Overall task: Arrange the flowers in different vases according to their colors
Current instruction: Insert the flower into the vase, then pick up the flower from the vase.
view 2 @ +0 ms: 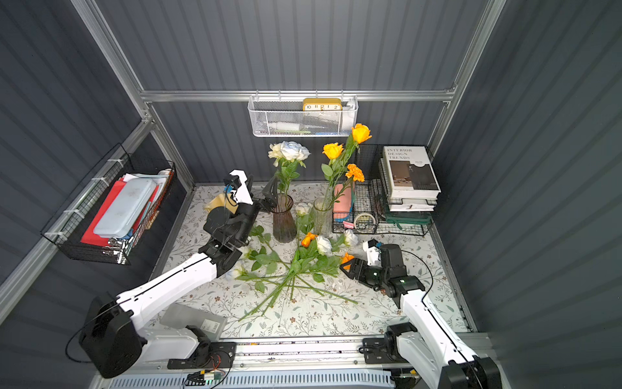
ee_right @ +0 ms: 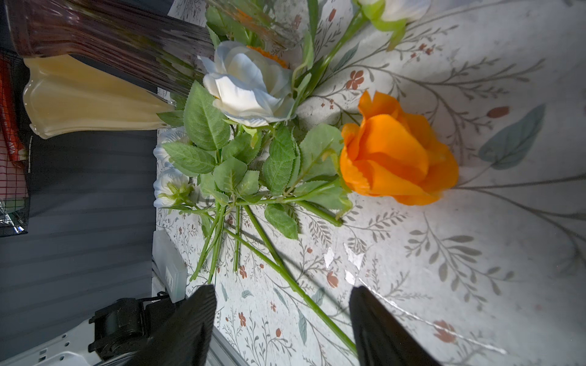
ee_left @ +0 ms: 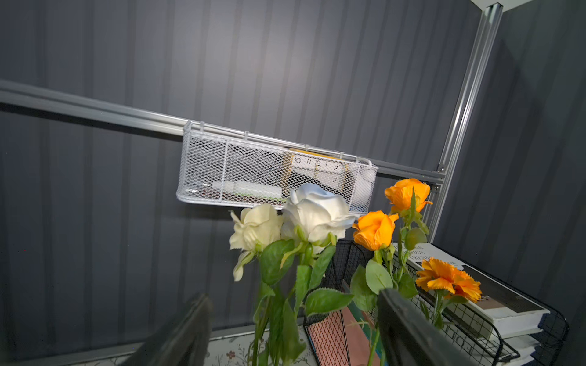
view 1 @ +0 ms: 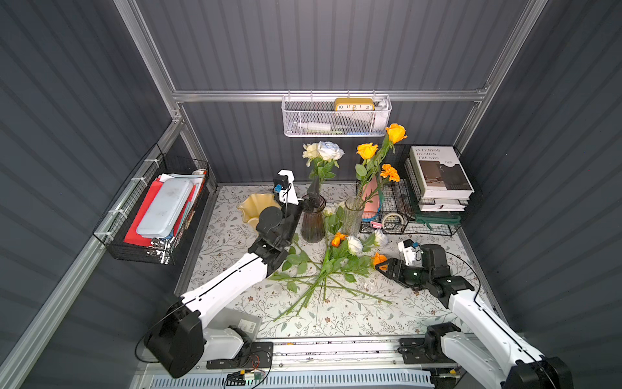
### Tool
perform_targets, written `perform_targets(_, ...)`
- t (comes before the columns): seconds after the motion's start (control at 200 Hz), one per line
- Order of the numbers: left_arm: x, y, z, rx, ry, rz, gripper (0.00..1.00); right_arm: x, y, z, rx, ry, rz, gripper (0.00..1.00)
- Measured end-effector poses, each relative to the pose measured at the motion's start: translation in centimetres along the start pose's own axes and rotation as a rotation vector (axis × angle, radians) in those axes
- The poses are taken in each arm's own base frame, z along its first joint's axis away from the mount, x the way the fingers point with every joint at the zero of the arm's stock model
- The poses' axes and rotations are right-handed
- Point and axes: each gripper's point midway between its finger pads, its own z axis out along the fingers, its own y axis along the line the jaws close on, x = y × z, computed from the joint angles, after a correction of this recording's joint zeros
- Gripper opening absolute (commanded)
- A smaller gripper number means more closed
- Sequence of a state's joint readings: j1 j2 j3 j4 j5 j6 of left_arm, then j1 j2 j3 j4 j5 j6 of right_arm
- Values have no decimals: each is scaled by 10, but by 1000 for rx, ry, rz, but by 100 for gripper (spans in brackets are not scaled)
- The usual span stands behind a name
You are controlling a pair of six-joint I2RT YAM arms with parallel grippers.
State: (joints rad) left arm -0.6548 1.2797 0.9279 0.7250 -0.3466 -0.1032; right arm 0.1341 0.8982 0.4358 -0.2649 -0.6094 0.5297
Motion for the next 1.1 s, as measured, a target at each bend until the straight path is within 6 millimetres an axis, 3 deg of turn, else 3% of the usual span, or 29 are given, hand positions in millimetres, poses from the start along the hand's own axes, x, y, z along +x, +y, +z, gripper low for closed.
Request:
perform_targets(0.09, 2, 10, -9, -44, 39, -42, 57, 0, 0, 0, -1, -1, -1, 72)
perform_targets(0.15, 9, 16, -11, -74, 73, -57, 50, -1, 0, 0, -2, -2, -2, 72)
perform_targets(0.255, 34, 25, -8, -110, 158, -53, 52, -1, 1, 0, -2, -2, -2, 72)
perform_targets(0.365, 68, 34, 9, -149, 296, -37, 57, 0, 1, 0, -2, -1, -3, 71)
perform_targets(0.47, 87, 41, 17, -148, 384, -49, 60, -1, 1, -1, -4, -5, -8, 71)
perform_targets(0.705, 106, 66, 28, -142, 497, -73, 68, -1, 3, -2, -8, -11, -13, 71)
perform_targets(1.101, 135, 48, 38, -21, 590, -80, 67, -2, 3, -2, -8, -11, -16, 72)
